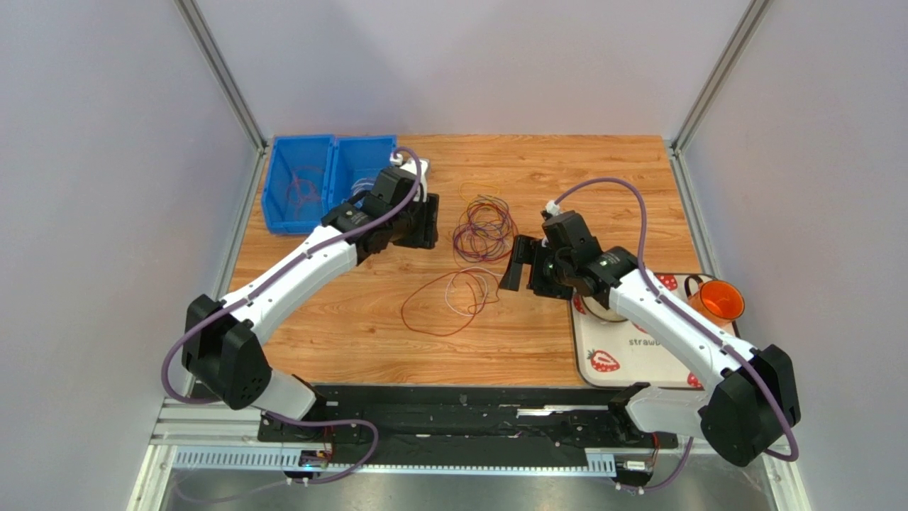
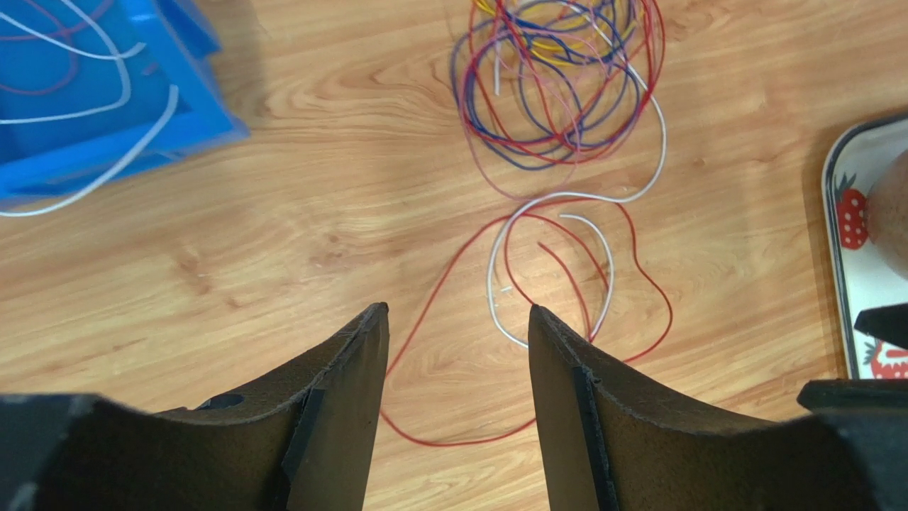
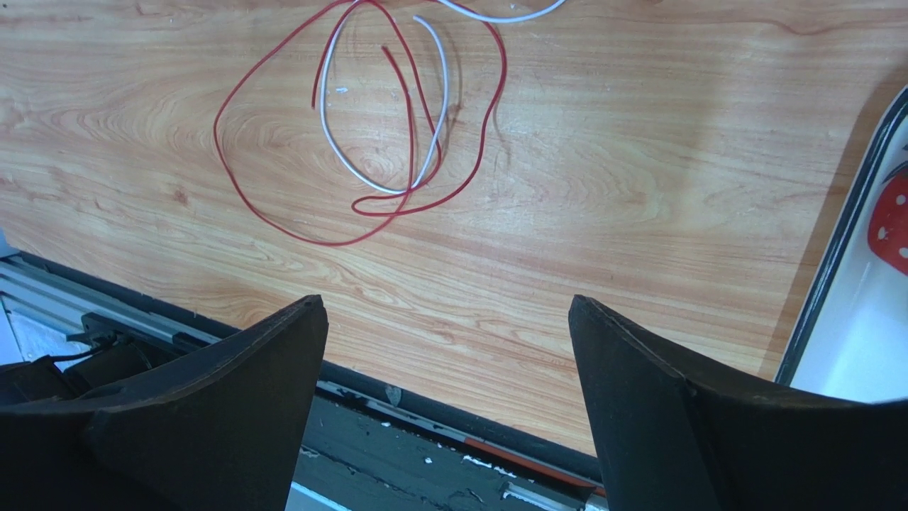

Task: Untangle the cables

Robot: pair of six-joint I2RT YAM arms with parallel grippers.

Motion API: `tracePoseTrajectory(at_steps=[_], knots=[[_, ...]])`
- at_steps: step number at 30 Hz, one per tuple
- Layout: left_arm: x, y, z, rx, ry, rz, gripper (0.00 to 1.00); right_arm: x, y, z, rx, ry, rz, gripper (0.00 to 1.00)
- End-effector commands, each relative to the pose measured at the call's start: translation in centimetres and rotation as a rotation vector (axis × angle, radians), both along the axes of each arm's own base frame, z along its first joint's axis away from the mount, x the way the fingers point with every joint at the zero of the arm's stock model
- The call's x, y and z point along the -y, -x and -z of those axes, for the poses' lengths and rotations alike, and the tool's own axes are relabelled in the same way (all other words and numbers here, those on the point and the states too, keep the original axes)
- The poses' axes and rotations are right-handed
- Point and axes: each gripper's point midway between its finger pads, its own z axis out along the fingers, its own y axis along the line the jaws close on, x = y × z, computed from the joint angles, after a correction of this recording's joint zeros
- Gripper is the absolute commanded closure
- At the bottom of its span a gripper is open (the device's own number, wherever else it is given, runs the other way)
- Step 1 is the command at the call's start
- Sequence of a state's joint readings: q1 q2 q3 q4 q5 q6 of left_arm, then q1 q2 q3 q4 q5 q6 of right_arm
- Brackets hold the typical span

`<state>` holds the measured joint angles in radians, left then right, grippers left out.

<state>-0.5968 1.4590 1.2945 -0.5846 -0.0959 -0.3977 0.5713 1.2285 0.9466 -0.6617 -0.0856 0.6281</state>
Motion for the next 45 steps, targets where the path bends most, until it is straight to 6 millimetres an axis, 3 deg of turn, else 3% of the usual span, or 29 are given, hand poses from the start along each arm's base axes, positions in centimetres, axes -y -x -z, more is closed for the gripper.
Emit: tracePoseTrajectory(at_steps=[1, 4, 5, 7, 8, 9, 10, 11, 12, 13, 17, 19, 22, 25, 30, 33, 36, 41, 45], knots=[[4.3, -1.0, -0.8, 0.056, 0.116, 0.030, 0.41, -0.1, -0.8, -1.2, 0.024, -0.008, 0.015, 0.12], [5.2, -1.2, -0.1, 0.030, 0.132, 0.024, 0.42, -0.5, -0.1, -2.0, -0.012, -0.041, 0.018, 0.13], [5.2, -1.3, -0.2, 0.031, 0.134, 0.017, 0.42, -0.8, -0.4, -3.9, -0.012, -0.079, 0.064, 0.13], [4.9, -1.7, -0.3, 0.046, 0.124, -0.008, 0.42, -0.1, 0.9, -4.9, -0.106, -0.076, 0.147, 0.09], [4.9, -1.8, -0.5, 0.053, 0.125, -0.012, 0.42, -0.4, 1.1, -6.3, -0.156, -0.123, 0.238, 0.09], [4.7, -1.9, -0.6, 0.061, 0.121, -0.020, 0.42, -0.5, 0.7, -8.9, -0.153, -0.157, 0.308, 0.02], [4.8, -2.1, -0.8, 0.067, 0.125, -0.019, 0.42, 1.1, 2.6, -9.2, -0.254, -0.098, 0.410, 0.00], [5.0, -2.3, -0.8, 0.076, 0.133, -0.018, 0.42, 1.5, 3.1, -10.2, -0.279, -0.084, 0.463, 0.02], [5.1, -2.5, -0.7, 0.075, 0.133, -0.022, 0.42, 1.4, 2.5, -13.6, -0.246, -0.132, 0.521, 0.05], [5.3, -2.9, -0.3, 0.071, 0.129, -0.030, 0.42, 2.2, 3.9, -14.1, -0.290, -0.090, 0.539, 0.05], [6.1, -4.8, 1.4, 0.056, 0.090, -0.057, 0.41, 0.5, 5.0, -20.9, -0.234, -0.257, 0.510, 0.06], [6.9, -6.1, 2.6, 0.050, 0.082, -0.060, 0.41, -0.1, 4.7, -24.5, -0.171, -0.351, 0.484, 0.01], [9.0, -8.0, 3.6, 0.038, 0.098, -0.047, 0.40, -0.8, 5.1, -28.0, -0.162, -0.426, 0.445, 0.00], [10.9, -9.6, 5.2, 0.008, 0.112, -0.034, 0.40, -1.0, 5.1, -29.9, -0.147, -0.474, 0.441, 0.01], [13.3, -11.4, 7.6, -0.039, 0.123, -0.024, 0.41, -1.1, 4.8, -31.2, -0.120, -0.519, 0.449, 0.01], [13.9, -12.0, 8.5, -0.058, 0.124, -0.024, 0.41, -2.1, 4.6, -30.3, -0.162, -0.521, 0.439, 0.01], [13.9, -12.0, 9.6, -0.083, 0.109, -0.037, 0.41, -3.3, 4.6, -29.8, -0.207, -0.545, 0.410, 0.01], [13.4, -11.7, 10.6, -0.104, 0.095, -0.063, 0.41, -3.7, 4.1, -29.5, -0.218, -0.556, 0.420, 0.01], [12.9, -11.4, 10.9, -0.108, 0.086, -0.074, 0.41, -3.4, 3.1, -26.2, -0.246, -0.478, 0.485, 0.01]])
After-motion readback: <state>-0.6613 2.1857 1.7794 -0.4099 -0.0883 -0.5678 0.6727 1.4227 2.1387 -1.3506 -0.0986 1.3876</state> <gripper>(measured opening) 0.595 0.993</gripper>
